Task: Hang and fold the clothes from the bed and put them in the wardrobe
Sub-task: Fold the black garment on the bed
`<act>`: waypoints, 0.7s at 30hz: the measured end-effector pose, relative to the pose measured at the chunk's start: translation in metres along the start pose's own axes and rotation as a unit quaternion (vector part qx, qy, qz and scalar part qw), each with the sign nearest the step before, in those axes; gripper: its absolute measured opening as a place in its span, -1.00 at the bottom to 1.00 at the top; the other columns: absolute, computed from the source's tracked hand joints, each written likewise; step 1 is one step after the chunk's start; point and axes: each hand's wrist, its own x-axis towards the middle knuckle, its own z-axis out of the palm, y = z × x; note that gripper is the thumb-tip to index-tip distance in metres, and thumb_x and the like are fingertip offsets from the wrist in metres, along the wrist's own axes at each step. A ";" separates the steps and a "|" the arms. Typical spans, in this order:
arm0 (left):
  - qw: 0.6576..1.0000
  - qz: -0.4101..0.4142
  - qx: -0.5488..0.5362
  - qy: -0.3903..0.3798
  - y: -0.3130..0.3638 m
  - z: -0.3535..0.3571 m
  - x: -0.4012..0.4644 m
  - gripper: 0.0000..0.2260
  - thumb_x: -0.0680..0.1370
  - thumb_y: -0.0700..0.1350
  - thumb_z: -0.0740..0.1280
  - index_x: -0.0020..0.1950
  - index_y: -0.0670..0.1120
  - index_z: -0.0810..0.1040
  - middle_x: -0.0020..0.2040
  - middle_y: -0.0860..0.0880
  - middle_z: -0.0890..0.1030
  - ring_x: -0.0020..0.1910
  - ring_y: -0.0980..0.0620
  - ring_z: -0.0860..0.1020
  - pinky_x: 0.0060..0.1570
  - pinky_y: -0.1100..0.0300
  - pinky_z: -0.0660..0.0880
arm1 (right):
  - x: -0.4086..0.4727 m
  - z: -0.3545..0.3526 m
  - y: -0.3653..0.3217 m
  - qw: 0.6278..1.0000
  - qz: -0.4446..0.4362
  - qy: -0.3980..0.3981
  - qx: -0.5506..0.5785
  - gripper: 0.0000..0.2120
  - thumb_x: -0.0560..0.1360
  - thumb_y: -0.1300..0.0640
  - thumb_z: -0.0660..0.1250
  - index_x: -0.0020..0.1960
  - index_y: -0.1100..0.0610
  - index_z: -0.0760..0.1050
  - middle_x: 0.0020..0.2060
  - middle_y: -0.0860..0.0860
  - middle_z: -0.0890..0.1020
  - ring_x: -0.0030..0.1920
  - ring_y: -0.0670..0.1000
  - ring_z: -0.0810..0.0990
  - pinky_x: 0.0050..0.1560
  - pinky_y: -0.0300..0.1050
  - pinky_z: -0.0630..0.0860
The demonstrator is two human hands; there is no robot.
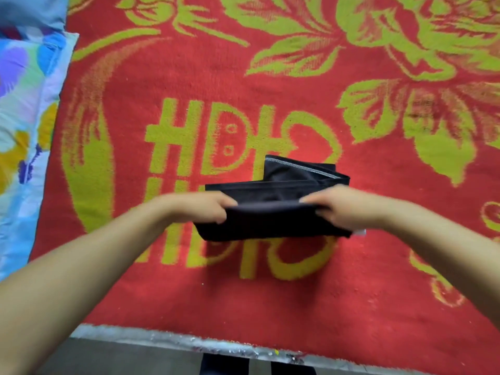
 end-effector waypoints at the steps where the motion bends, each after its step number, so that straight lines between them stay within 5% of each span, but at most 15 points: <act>1: 0.999 0.002 -0.005 0.047 0.005 -0.017 0.007 -0.70 0.38 -0.39 0.15 -0.02 -0.20 0.57 -0.35 0.05 0.50 -0.37 0.08 0.45 -0.38 0.28 0.32 | 0.013 -0.016 0.003 0.998 -0.004 0.056 -0.034 -0.66 0.54 0.25 0.18 0.24 -0.02 0.50 -0.05 0.02 0.67 -0.17 0.16 0.67 -0.16 -0.17 0.53; 5: 0.970 0.042 -0.090 0.222 0.016 -0.066 0.041 -0.69 0.46 -0.39 0.18 -0.04 -0.06 0.59 -0.17 0.01 0.60 -0.16 0.09 0.55 -0.24 0.31 0.42 | 0.070 -0.056 0.016 0.971 0.061 0.208 -0.100 -0.66 0.51 0.23 0.18 0.23 0.02 0.52 0.15 0.12 0.60 0.15 0.21 0.53 0.08 0.01 0.48; 8: 0.932 -0.022 0.094 0.349 0.011 -0.072 0.071 -0.66 0.58 -0.15 0.22 0.35 -0.11 0.44 0.30 -0.14 0.51 0.31 -0.11 0.44 0.23 0.10 0.36 | 0.102 -0.048 0.020 0.961 0.125 0.214 -0.123 -0.58 0.59 0.12 0.11 0.45 -0.02 0.30 0.41 0.08 0.38 0.41 0.16 0.31 0.38 0.26 0.20; 10: 0.889 -0.040 0.216 0.401 0.013 -0.051 0.085 -0.51 0.62 0.03 0.14 0.54 -0.05 0.18 0.54 -0.08 0.21 0.52 -0.06 0.15 0.46 -0.11 0.01 | 0.113 -0.021 0.011 0.954 0.121 0.232 -0.146 -0.53 0.64 0.00 0.03 0.53 0.04 0.11 0.53 0.05 0.16 0.53 0.09 0.05 0.41 0.39 -0.06; 14: 0.863 0.018 0.304 0.403 0.022 0.019 0.111 -0.46 0.65 0.14 -0.03 0.58 0.03 -0.10 0.59 0.01 -0.12 0.55 0.04 -0.15 0.44 -0.17 -0.22 | 0.119 0.036 0.002 0.943 0.129 0.262 -0.163 -0.46 0.64 -0.14 -0.11 0.57 -0.05 -0.10 0.57 0.03 -0.10 0.55 0.07 -0.22 0.39 0.41 -0.25; 21: 0.870 -0.078 0.245 0.421 -0.023 0.033 0.125 -0.43 0.63 0.20 -0.10 0.56 0.06 -0.21 0.57 0.03 -0.23 0.54 0.07 -0.23 0.41 -0.29 -0.22 | 0.116 0.048 0.049 0.949 0.179 0.258 -0.035 -0.46 0.62 -0.18 -0.16 0.56 -0.12 -0.16 0.55 -0.15 -0.19 0.53 0.01 -0.30 0.40 0.42 -0.22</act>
